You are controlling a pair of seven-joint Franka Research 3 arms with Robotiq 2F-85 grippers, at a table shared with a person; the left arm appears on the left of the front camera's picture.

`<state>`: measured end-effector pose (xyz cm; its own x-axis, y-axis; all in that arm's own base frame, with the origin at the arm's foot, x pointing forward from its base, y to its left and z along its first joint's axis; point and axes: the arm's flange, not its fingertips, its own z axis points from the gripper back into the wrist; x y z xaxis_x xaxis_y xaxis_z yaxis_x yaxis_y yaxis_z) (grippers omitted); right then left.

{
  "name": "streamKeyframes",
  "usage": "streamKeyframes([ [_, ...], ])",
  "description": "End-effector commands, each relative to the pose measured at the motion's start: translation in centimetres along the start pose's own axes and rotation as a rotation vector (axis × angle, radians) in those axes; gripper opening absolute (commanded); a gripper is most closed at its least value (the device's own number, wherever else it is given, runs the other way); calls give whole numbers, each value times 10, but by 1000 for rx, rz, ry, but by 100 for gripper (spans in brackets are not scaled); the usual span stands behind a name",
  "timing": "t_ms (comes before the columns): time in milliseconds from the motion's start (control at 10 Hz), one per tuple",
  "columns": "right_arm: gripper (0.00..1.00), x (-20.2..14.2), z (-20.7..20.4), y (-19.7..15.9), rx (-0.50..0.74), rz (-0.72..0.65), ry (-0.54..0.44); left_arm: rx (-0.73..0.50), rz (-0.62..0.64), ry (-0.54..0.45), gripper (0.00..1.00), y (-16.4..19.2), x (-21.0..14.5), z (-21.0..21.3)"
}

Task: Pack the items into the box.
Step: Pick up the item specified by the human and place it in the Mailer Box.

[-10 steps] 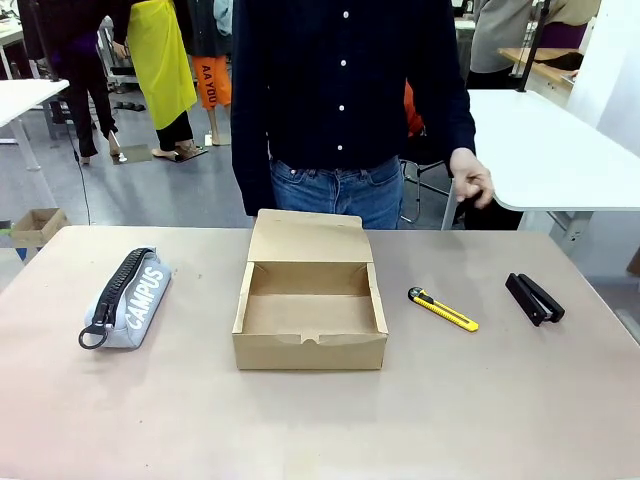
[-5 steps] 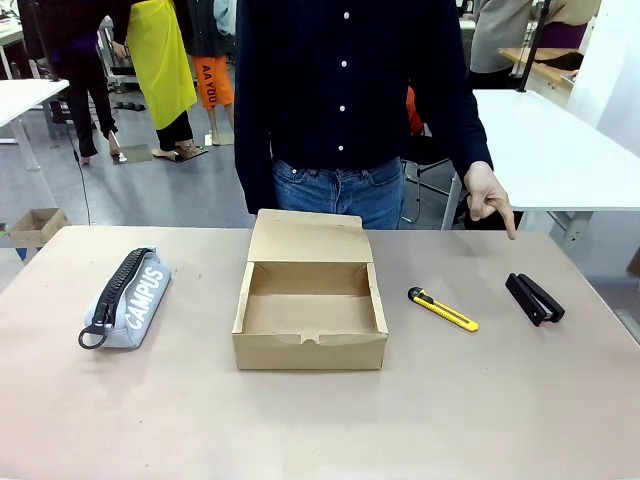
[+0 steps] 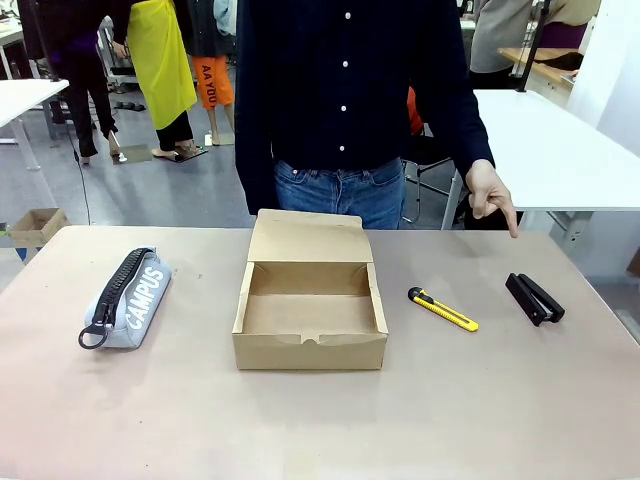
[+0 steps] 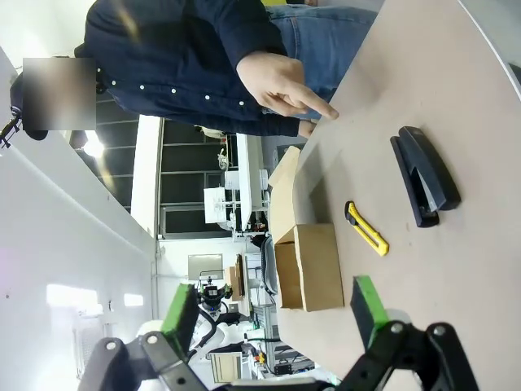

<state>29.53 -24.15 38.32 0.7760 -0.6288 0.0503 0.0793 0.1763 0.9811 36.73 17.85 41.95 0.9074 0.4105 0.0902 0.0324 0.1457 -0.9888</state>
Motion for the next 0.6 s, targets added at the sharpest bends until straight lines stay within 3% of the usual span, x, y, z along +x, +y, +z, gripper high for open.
streamKeyframes([
  [0,100,0,0,0,0,0,0,-16,-9,3,100,-2,1,2],
  [200,100,-11,-18,23,-104,101,-42,-16,-9,3,100,-2,1,2],
  [300,100,-16,-34,39,-195,193,-18,-16,-9,3,100,-2,1,2],
  [500,100,-40,-91,74,-483,414,-6,-16,-9,3,100,-2,1,2],
])
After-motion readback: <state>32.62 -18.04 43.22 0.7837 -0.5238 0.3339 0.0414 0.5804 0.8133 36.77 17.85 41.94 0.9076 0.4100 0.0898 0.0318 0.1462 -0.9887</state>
